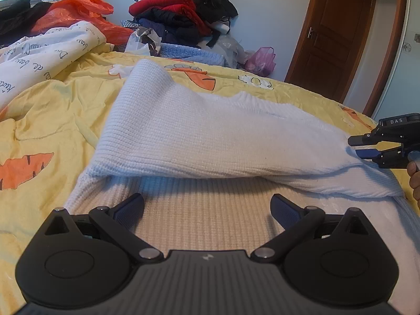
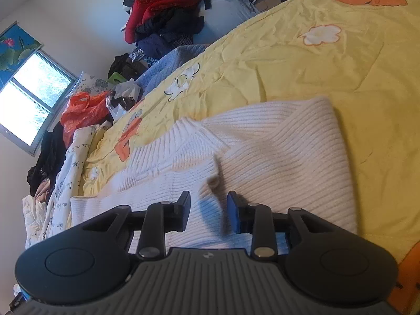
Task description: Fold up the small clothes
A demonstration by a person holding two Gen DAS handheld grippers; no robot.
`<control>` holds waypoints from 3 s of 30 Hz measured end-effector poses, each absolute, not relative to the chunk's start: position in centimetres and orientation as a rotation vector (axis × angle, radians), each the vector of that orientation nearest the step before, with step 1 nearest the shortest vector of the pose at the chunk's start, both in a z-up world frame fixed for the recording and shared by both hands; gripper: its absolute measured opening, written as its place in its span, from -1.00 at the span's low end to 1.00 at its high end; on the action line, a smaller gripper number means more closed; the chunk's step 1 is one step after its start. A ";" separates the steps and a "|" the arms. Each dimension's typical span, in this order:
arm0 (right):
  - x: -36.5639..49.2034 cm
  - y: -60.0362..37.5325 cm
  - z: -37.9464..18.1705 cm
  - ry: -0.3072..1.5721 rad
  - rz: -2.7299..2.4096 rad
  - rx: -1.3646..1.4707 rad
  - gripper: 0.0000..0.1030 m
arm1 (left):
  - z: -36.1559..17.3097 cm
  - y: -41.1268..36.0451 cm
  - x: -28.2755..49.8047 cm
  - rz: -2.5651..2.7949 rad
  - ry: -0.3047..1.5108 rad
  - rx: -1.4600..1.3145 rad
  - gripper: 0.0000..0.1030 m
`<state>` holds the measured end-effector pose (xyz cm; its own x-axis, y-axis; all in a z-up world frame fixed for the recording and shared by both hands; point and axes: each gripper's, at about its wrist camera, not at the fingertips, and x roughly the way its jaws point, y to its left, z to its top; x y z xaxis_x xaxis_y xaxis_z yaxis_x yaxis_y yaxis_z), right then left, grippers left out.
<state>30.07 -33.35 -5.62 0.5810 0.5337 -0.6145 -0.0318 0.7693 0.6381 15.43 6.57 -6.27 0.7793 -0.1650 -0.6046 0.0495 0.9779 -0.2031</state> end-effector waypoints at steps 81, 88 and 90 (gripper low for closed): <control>11.3 -25.4 -7.2 0.713 0.108 -0.033 0.99 | -6.6 1.3 12.7 -0.071 0.731 0.043 1.00; 10.6 -25.5 -7.2 0.712 0.105 -0.020 1.00 | -6.0 1.2 11.7 -0.048 0.774 0.054 1.00; 10.6 -25.6 -7.1 0.712 0.105 -0.017 0.99 | -5.8 1.4 10.7 -0.043 0.799 0.039 1.00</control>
<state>10.59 -25.55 -7.13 0.7522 0.0902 -0.6527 -0.1020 0.9946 0.0199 10.71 1.41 -5.77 0.6968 -0.0233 -0.7169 0.0531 0.9984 0.0191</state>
